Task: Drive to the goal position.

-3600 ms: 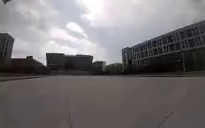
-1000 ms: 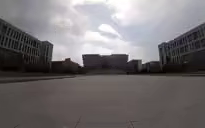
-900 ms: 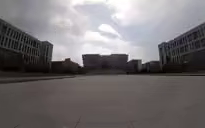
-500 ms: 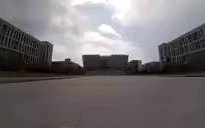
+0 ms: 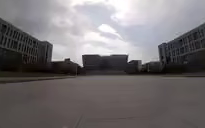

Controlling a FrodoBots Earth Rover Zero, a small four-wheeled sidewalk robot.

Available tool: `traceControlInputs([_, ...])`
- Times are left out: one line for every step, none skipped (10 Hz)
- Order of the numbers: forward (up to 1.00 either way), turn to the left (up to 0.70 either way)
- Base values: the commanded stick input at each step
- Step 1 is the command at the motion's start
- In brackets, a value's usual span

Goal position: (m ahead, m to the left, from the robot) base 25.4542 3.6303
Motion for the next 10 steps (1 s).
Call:
traceControlInputs([0.7,0.0])
traceControlInputs([0.7,0.0])
traceControlInputs([0.7,0.0])
traceControlInputs([0.7,0.0])
traceControlInputs([0.7,0.0])
traceControlInputs([0.7,0.0])
traceControlInputs([0.7,0.0])
traceControlInputs([0.7,0.0])
traceControlInputs([0.7,0.0])
traceControlInputs([0.7,0.0])
